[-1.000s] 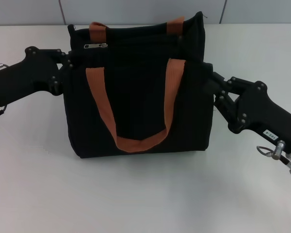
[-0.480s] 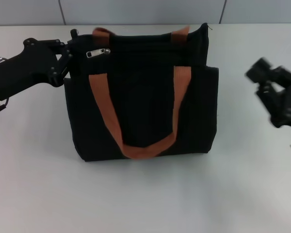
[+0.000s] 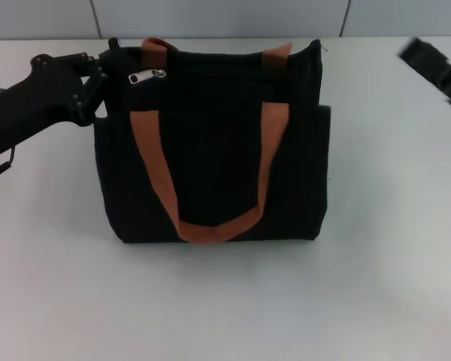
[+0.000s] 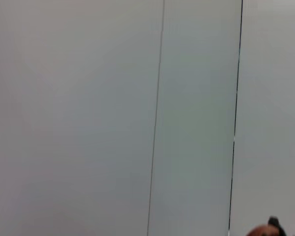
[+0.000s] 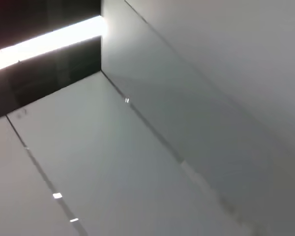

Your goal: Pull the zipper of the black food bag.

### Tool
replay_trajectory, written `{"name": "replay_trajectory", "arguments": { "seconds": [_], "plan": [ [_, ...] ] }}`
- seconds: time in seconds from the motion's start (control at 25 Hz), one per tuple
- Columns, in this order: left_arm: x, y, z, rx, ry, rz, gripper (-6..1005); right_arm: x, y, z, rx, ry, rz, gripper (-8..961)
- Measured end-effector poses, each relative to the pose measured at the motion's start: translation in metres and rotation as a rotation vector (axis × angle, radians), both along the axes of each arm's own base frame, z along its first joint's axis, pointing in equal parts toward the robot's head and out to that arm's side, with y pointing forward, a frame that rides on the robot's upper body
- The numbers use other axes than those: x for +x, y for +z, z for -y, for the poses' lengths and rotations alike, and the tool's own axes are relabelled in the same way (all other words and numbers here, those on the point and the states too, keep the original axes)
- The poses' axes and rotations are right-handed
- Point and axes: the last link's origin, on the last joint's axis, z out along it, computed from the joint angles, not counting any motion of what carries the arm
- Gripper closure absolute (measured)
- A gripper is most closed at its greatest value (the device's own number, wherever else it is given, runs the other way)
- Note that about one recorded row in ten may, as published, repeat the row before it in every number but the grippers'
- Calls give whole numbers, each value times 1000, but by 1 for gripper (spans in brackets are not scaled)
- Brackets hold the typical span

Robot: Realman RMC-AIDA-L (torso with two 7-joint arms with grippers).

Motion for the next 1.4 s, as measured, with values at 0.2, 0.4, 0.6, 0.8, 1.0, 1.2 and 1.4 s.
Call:
{"name": "replay_trajectory", "arguments": {
  "seconds": [0.2, 0.4, 0.6, 0.8, 1.0, 1.2, 1.4],
  "plan": [
    [5, 4, 8, -19, -50, 35, 979, -34, -10, -27, -401, -9, -123, 506],
    [9, 1, 11, -36, -86, 39, 979, -61, -48, -48, -733, -151, -183, 473],
    [11, -6, 7, -46, -74, 30, 979, -74, -70, -59, -821, -214, -127, 364],
    [11, -9, 0, -41, -50, 25, 979, -78, -87, -70, -839, -288, -58, 300],
    [11, -8, -1, -30, -46, 28, 979, -81, -80, -74, -734, -225, -16, 300],
    [12, -7, 0, -21, -49, 62, 980, -86, -70, -72, -517, -61, 73, 300],
    [17, -7, 6, -13, -102, 88, 980, -77, -63, -60, -272, 102, 179, 299]
  ]
}}
